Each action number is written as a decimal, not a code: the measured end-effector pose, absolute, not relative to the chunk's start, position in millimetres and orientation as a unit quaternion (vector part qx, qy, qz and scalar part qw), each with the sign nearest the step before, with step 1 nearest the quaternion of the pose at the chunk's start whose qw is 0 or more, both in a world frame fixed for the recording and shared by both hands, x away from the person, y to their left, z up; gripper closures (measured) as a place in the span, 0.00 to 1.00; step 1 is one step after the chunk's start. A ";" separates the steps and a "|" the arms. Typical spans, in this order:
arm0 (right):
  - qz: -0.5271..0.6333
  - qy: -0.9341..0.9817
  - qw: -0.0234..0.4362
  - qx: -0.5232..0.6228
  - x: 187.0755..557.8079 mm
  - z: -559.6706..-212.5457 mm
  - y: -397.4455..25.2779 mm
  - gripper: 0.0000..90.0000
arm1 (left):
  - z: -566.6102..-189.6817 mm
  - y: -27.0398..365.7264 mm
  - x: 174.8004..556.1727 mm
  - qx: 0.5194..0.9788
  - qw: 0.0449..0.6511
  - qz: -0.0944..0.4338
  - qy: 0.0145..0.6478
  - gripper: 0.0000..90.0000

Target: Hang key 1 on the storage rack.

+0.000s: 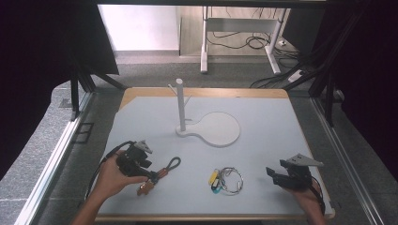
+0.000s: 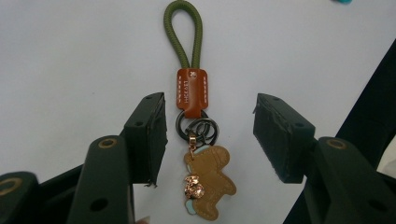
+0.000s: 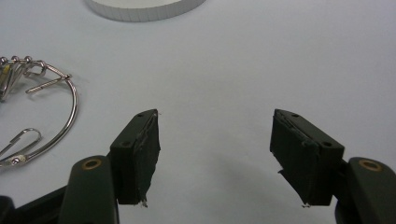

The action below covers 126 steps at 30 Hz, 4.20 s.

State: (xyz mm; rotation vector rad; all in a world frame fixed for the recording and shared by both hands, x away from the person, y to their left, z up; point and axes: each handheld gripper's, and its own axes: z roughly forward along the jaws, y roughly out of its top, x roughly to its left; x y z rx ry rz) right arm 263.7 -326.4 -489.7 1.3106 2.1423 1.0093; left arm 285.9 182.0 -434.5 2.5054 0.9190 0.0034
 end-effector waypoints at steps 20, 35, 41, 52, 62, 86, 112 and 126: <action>0.363 0.784 0.207 0.460 264.9 -493.0 -322.0 0.37 | -461.9 152.0 310.0 0.926 0.177 -0.035 0.333 0.55; 0.362 0.776 0.212 0.471 264.8 -491.4 -325.6 0.37 | -469.1 134.9 324.2 0.942 0.124 -0.027 0.309 0.63; 0.362 0.775 0.213 0.473 264.4 -490.6 -326.6 0.37 | -473.2 131.1 326.8 0.947 0.101 -0.026 0.304 0.65; 0.360 0.775 0.214 0.473 264.3 -490.3 -325.2 0.37 | -478.8 127.8 328.6 0.950 0.084 -0.021 0.299 0.71; 0.351 0.770 0.215 0.487 265.0 -492.0 -327.9 0.37 | -476.2 132.0 327.1 0.948 0.092 -0.012 0.304 0.74; 0.346 0.768 0.211 0.496 265.6 -493.4 -331.2 0.37 | -411.6 173.8 328.8 0.926 0.183 0.001 0.330 0.74; 0.348 0.767 0.209 0.498 265.8 -493.8 -331.4 0.37 | -361.0 181.0 338.5 0.917 0.216 0.028 0.335 0.74; 0.349 0.766 0.207 0.499 266.0 -493.8 -332.4 0.37 | -334.5 177.1 346.1 0.912 0.228 0.050 0.337 0.74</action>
